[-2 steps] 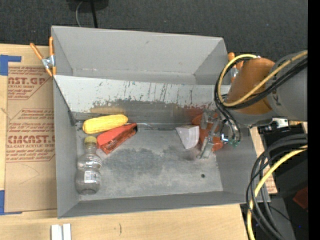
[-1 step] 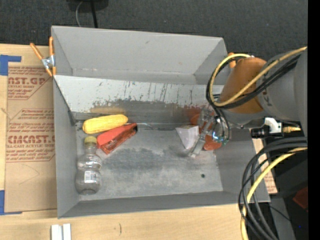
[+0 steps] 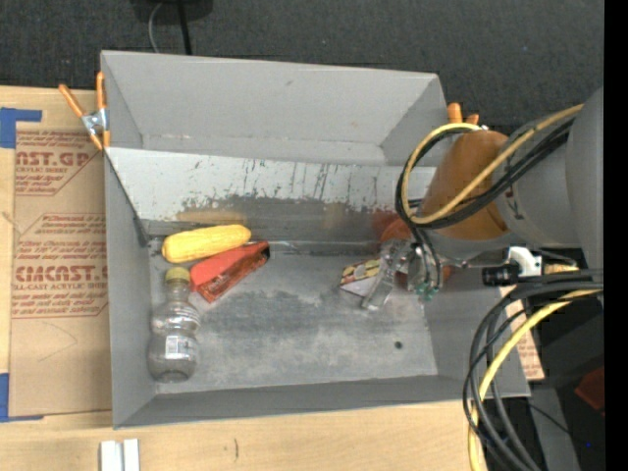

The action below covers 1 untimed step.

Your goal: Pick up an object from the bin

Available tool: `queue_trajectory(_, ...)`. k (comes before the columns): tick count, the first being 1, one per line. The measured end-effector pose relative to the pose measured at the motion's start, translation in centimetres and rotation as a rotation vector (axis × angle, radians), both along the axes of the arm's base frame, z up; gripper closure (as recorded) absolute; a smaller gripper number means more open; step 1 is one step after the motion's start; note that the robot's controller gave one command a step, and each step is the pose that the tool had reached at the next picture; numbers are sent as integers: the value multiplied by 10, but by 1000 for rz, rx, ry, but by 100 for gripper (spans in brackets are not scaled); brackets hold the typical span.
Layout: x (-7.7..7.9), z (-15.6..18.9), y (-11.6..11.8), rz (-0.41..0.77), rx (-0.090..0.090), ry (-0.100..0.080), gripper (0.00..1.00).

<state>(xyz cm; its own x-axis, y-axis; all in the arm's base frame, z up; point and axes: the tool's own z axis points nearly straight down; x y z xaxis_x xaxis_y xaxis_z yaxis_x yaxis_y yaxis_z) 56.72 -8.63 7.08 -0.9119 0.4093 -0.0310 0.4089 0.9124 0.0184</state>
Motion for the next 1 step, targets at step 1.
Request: queue_trajectory(1,0,0,0,0,0,0,100)
